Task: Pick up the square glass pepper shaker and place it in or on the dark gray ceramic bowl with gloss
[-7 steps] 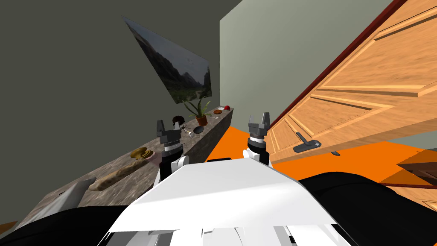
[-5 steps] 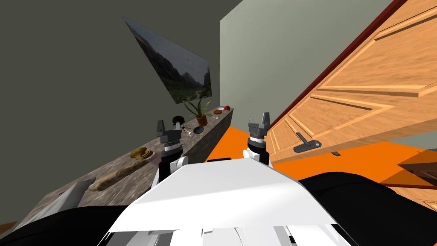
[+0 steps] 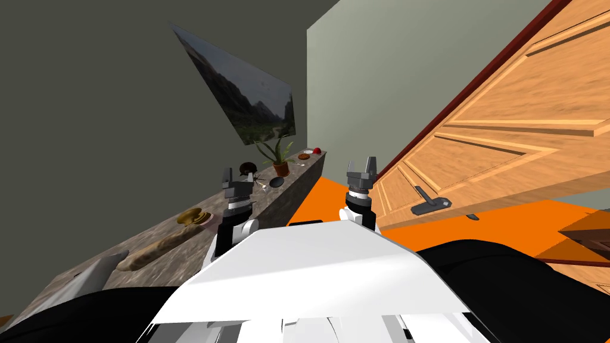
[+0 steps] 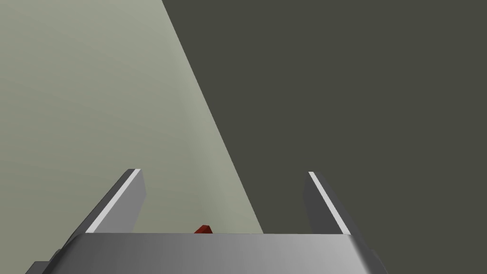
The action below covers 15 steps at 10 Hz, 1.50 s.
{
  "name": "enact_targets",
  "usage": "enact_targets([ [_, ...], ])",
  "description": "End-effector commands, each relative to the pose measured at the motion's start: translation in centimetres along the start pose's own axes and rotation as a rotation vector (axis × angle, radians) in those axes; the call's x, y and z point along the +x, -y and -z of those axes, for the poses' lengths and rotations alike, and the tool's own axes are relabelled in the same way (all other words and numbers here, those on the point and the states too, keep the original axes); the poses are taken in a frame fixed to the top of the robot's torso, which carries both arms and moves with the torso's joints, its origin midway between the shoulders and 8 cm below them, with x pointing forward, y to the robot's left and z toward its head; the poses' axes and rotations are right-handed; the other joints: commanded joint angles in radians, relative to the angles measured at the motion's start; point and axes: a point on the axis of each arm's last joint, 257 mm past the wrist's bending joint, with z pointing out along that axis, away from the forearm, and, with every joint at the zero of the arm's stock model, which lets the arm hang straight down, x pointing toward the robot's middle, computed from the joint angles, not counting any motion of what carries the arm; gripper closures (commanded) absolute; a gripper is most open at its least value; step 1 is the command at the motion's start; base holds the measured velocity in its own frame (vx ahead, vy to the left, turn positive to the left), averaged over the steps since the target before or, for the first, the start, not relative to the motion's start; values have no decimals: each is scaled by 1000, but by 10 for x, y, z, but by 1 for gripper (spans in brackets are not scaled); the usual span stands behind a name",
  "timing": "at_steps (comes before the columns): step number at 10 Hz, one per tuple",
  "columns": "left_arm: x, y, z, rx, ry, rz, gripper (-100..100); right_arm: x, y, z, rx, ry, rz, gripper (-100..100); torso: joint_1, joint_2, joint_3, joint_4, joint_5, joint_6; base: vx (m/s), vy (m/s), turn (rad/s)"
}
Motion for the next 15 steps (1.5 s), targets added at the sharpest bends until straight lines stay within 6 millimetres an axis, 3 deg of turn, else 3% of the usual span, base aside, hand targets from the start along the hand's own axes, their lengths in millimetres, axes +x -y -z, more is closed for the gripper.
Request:
enact_targets([
  [1, -8, -13, 2, -50, 13, 30, -100, 0, 0, 0, 0, 0, 0, 0, 0, 0, 0, 0, 0, 0, 42, -19, 2],
  [9, -64, -71, 20, -285, 166, 246, -100, 0, 0, 0, 0, 0, 0, 0, 0, -1, -1, 0, 0, 0, 53, -23, 1],
  [12, -72, -82, 25, -327, 196, 279, -100, 0, 0, 0, 0, 0, 0, 0, -1, 0, 0, 0, 0, 0, 35, -17, 1],
  [15, -94, -103, 40, -406, 282, 380, -100, 0, 0, 0, 0, 0, 0, 0, 0, 0, 0, 0, 0, 0, 41, -19, 4],
])
